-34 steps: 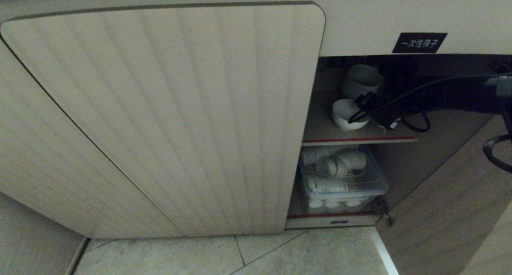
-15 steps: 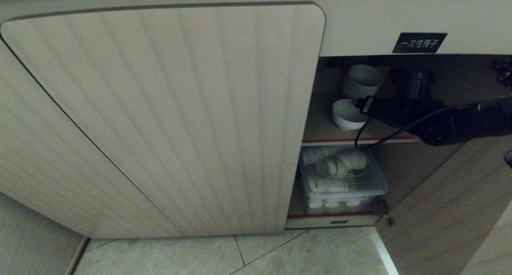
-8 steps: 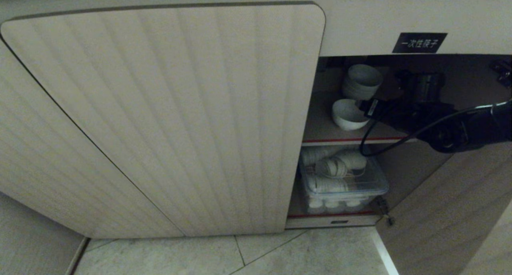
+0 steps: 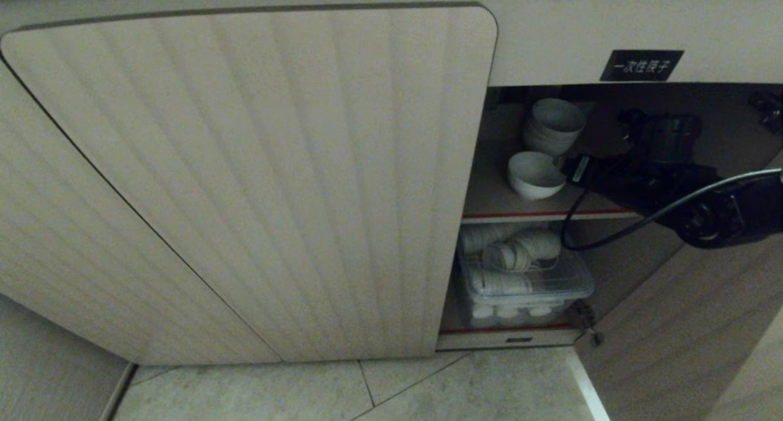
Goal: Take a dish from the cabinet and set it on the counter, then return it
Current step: Close the cabinet door
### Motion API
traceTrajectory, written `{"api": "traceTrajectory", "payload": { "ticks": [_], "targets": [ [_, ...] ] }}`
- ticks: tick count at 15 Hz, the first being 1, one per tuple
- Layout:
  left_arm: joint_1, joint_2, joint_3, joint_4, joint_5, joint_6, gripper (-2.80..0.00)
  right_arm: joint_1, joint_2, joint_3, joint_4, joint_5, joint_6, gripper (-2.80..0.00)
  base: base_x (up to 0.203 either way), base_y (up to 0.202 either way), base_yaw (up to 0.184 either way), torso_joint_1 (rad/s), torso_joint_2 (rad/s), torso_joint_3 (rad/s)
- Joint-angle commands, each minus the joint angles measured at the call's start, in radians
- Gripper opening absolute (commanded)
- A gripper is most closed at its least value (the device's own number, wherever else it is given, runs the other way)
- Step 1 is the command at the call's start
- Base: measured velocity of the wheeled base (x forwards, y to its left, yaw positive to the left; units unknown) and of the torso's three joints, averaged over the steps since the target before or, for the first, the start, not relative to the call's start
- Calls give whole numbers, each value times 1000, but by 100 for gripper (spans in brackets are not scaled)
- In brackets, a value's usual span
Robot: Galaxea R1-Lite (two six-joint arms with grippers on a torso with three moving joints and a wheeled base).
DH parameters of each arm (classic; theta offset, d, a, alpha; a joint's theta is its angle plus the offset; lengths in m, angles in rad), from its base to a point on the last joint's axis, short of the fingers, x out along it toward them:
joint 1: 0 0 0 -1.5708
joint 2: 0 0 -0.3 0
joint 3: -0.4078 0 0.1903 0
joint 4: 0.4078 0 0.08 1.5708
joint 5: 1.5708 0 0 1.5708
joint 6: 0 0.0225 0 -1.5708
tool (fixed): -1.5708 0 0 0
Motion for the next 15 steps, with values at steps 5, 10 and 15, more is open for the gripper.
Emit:
{"api": "traceTrajectory", "payload": {
  "ticks": [5,10,15],
  "targets": [
    [0,0,0,0,0,0,-280,-1,-66,92,-46,-2,2,-280,0,0,0,0,0,0],
    [0,0,0,0,0,0,-280,-6,-112,198,-118,-1,-39,-280,0,0,0,0,0,0],
    [0,0,0,0,0,0,-280,-8,-163,294,-167,-1,-51,-280,0,0,0,0,0,0]
  ]
}}
